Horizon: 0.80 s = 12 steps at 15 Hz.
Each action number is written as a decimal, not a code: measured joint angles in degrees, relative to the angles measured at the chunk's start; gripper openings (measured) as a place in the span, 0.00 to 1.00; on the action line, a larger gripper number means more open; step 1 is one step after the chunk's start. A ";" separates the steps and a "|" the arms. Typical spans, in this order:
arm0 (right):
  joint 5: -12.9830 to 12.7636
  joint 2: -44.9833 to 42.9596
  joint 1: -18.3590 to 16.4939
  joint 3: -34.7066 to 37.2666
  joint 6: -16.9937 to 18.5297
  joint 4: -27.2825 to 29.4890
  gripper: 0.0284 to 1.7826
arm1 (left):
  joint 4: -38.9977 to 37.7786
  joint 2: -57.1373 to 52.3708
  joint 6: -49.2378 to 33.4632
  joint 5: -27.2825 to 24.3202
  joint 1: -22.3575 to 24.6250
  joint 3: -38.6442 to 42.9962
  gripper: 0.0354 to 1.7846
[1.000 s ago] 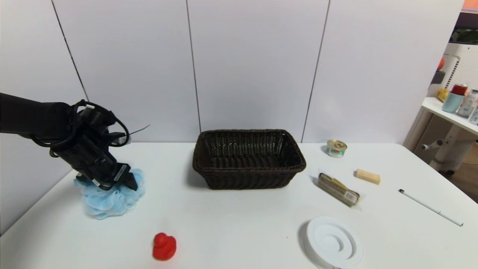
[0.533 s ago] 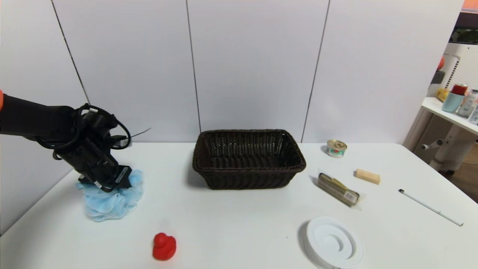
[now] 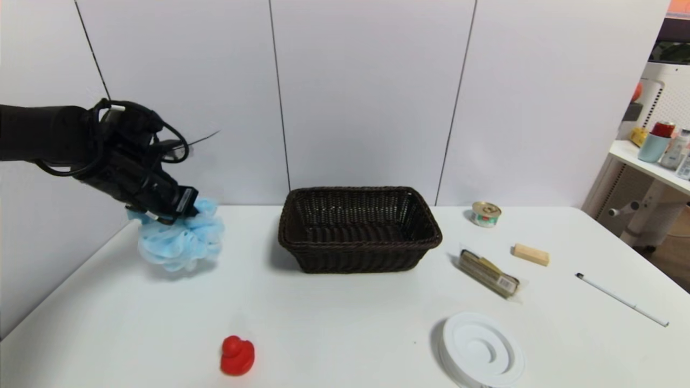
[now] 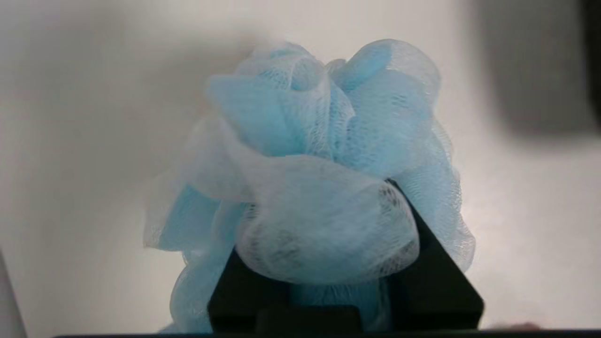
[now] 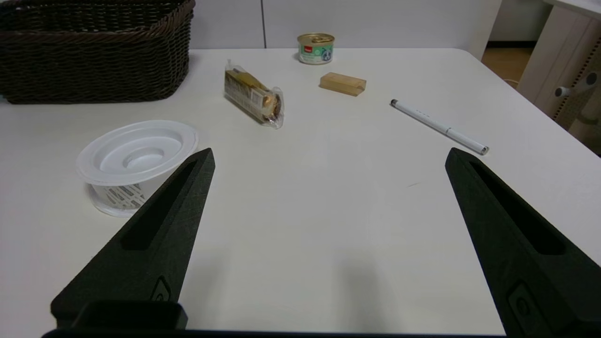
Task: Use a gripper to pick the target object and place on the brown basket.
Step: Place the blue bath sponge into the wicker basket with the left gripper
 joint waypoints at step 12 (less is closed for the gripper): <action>0.01 0.00 0.00 0.00 0.01 0.00 0.95 | -29.10 1.15 -10.40 -0.89 -21.93 -6.05 0.11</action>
